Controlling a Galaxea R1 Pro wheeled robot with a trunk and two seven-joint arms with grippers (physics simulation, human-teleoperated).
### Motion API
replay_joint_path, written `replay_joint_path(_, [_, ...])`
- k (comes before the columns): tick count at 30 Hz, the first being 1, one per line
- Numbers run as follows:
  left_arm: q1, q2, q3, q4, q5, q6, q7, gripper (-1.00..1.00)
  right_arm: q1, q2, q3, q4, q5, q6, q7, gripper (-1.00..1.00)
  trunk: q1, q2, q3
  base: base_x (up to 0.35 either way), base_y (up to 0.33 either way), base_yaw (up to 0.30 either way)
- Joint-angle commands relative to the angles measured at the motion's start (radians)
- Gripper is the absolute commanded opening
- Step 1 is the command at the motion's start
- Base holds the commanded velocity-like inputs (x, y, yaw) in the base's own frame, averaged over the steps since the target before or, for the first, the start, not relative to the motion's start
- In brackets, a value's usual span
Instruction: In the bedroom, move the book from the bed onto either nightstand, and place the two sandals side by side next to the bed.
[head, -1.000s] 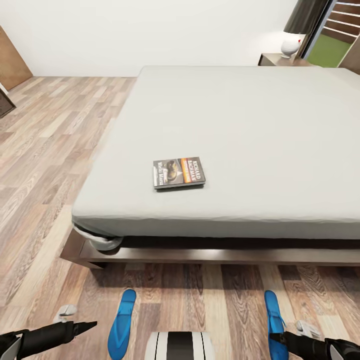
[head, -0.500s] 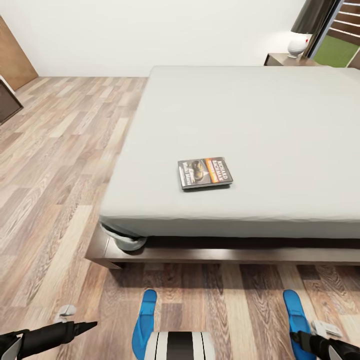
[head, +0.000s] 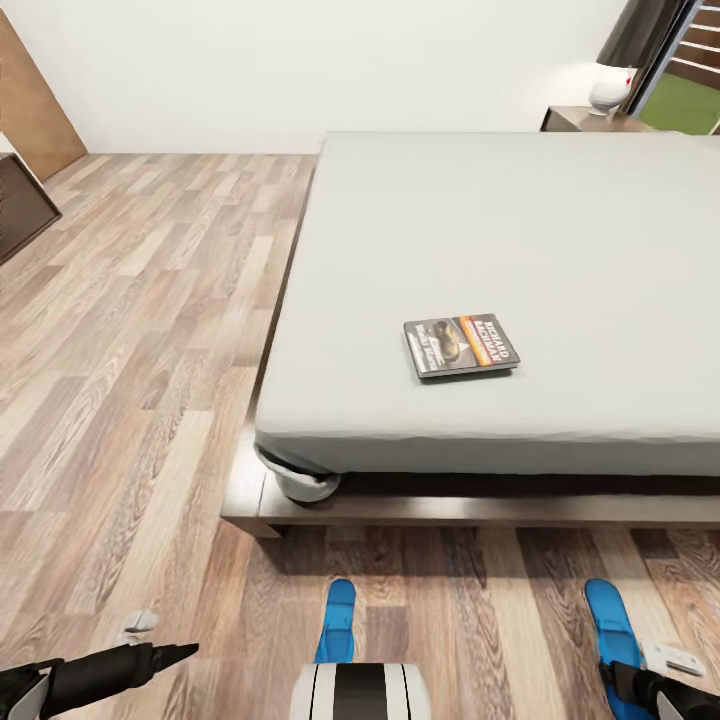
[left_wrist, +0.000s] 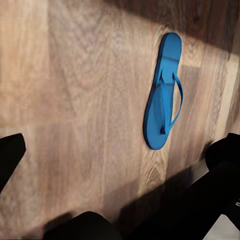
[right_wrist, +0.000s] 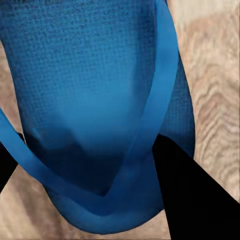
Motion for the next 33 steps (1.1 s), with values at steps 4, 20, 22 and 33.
replay_joint_path(4, [0.0, 0.0, -0.008, -0.001, 0.01, 0.01, -0.002, 1.0, 0.0, 0.0, -0.003, 0.0, -0.007, -0.09, -0.175, -1.0, 0.0, 0.0, -0.001, 0.0, 0.284, 0.0])
replay_joint_path(20, [0.0, -0.011, -0.008, -0.001, 0.009, 0.01, -0.002, 1.0, 0.0, -0.001, -0.004, 0.001, -0.006, -0.103, 0.04, -1.0, 0.0, 0.0, -0.001, 0.0, 0.284, 0.0])
replay_joint_path(22, [0.0, -0.014, -0.008, -0.001, 0.009, 0.01, -0.002, 1.0, 0.0, -0.001, -0.005, 0.001, -0.006, -0.104, 0.049, -1.0, 0.0, 0.0, -0.001, 0.0, 0.284, 0.0])
replay_joint_path(33, [0.0, -0.016, -0.008, -0.001, 0.009, 0.01, -0.001, 1.0, 0.0, 0.0, -0.005, 0.001, -0.007, -0.109, 0.047, -1.0, 0.0, 0.0, -0.001, 0.0, 0.284, 0.0])
